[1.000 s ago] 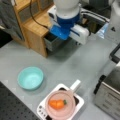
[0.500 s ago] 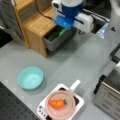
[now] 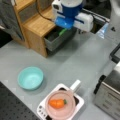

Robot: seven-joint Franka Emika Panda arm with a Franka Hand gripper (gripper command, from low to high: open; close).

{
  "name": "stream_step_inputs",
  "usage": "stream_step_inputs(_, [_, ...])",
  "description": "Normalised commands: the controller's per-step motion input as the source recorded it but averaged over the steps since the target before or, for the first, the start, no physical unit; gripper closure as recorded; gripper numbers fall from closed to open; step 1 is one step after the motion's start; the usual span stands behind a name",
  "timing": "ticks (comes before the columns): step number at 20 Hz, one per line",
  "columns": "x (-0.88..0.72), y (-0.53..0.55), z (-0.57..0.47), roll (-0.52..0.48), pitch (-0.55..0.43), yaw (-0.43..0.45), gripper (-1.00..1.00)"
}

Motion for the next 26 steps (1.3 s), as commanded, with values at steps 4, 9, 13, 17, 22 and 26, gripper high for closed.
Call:
stream_step_inputs(4, [-0.13, -0.18, -0.27, -0.031, -0.15, 0.088, -1.0])
stream_step_inputs(9, [-0.08, -0.1, -0.24, 0.001, -0.11, 0.037, -1.0])
stream_step_inputs(13, [-0.06, 0.0, -0.22, 0.025, -0.087, 0.011, -1.0])
stream_step_inputs(17, [-0.06, 0.13, -0.18, 0.042, -0.074, -0.034, -1.0])
stream_step_inputs(22, [-0.1, 0.28, -0.14, 0.048, -0.056, -0.084, -1.0])
stream_step_inputs(26, [-0.12, 0.28, -0.12, 0.05, -0.063, -0.168, -1.0])
